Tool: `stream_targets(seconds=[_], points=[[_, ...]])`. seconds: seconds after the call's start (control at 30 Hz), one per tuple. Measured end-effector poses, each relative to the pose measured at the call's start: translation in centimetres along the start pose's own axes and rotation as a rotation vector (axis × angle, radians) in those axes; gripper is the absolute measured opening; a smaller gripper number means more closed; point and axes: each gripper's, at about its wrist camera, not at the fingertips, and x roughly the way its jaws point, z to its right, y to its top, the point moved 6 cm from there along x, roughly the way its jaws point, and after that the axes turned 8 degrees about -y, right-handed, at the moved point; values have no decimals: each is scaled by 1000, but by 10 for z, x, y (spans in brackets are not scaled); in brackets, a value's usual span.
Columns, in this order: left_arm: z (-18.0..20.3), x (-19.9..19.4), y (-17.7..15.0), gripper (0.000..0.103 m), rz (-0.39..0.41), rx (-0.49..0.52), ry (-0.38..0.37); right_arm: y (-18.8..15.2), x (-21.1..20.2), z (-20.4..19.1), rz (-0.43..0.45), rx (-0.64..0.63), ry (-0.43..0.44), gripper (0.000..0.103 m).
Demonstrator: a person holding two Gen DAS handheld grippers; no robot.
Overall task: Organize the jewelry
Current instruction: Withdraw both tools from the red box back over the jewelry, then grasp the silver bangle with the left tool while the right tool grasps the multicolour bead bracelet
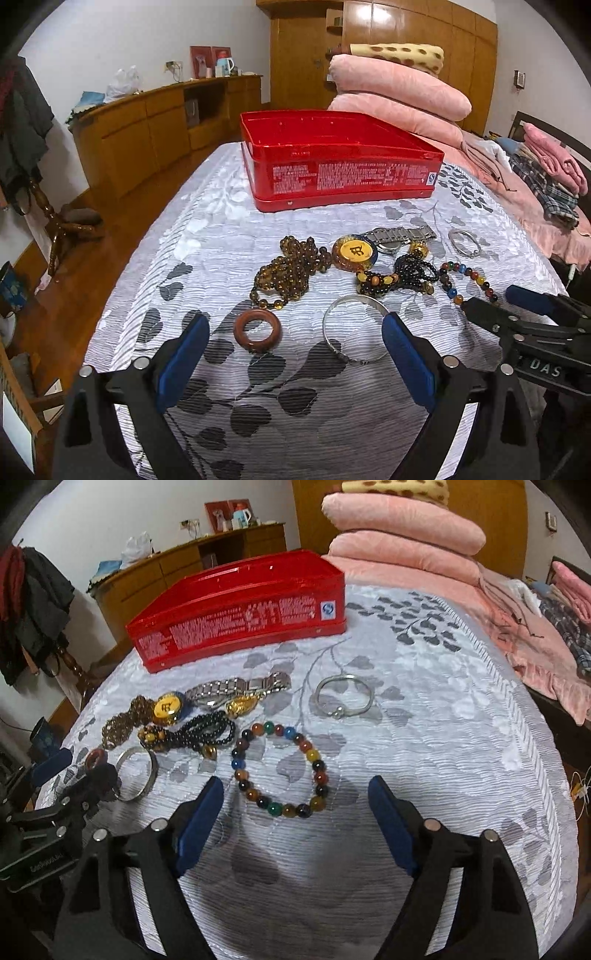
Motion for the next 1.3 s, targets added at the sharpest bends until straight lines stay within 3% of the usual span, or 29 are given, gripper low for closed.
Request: stream_targets(seconds=[0.2,0.37,0.6,0.73,0.87,1.07,1.13,1.3], points=[[0,2,-1,92,-9,-2,-8,1,4,-3,-16,-19,-16,73],[-2,3,-1,92,-11,-8,-10,3,1,6,-3,41,31,72],[1,10,-1,91,-44,4,-21,5,4,9,-14,46,-1,61],[2,21,-4,78,-99,-3,-48,8,8,11,-15,35,-36,48],[7,23,-4,73,-107,28,-37,9,10,12,-14,25,-53,39],[17,21,-4,50,-98,84,-46,9,10,12,-12,28,-52,22],[20,20,-5,38,-94,93,-66,9,9,12,-11,33,-39,13],[17,19,-3,30,-83,73,-67,6,7,11,-10,33,-31,10]])
